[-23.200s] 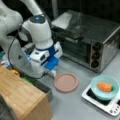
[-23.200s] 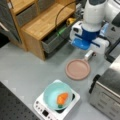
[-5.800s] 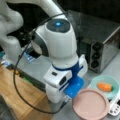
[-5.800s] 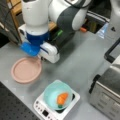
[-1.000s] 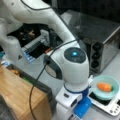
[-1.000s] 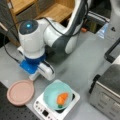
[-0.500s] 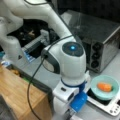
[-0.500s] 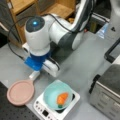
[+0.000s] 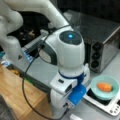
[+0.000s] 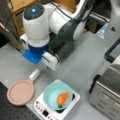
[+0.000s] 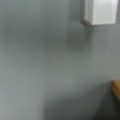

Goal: Pick up the pan. Place the pan on the table. Pick up the bowl. Place the bowl on the stove.

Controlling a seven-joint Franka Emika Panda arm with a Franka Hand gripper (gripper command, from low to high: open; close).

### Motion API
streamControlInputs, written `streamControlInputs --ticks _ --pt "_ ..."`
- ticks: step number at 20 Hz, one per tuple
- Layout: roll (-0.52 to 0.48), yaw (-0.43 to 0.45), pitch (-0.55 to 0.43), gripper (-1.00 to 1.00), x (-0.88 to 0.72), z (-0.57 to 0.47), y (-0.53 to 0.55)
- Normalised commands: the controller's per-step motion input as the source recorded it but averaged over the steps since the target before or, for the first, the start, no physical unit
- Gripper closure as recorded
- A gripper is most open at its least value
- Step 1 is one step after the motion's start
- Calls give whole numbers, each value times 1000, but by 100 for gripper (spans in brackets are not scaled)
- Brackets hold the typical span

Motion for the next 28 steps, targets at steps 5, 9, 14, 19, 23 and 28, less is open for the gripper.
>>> streamControlInputs --ticks 5,9,14,19,23,28 --pt "-218 -40 141 -100 157 207 186" --pt "-192 -30 209 -100 134 298 204" --pt "-138 -53 239 -100 103 496 227" --pt "-18 -70 210 -100 38 539 240" --pt "111 -54 140 -100 -83 314 203" --pt "254 29 9 -100 -307 83 111"
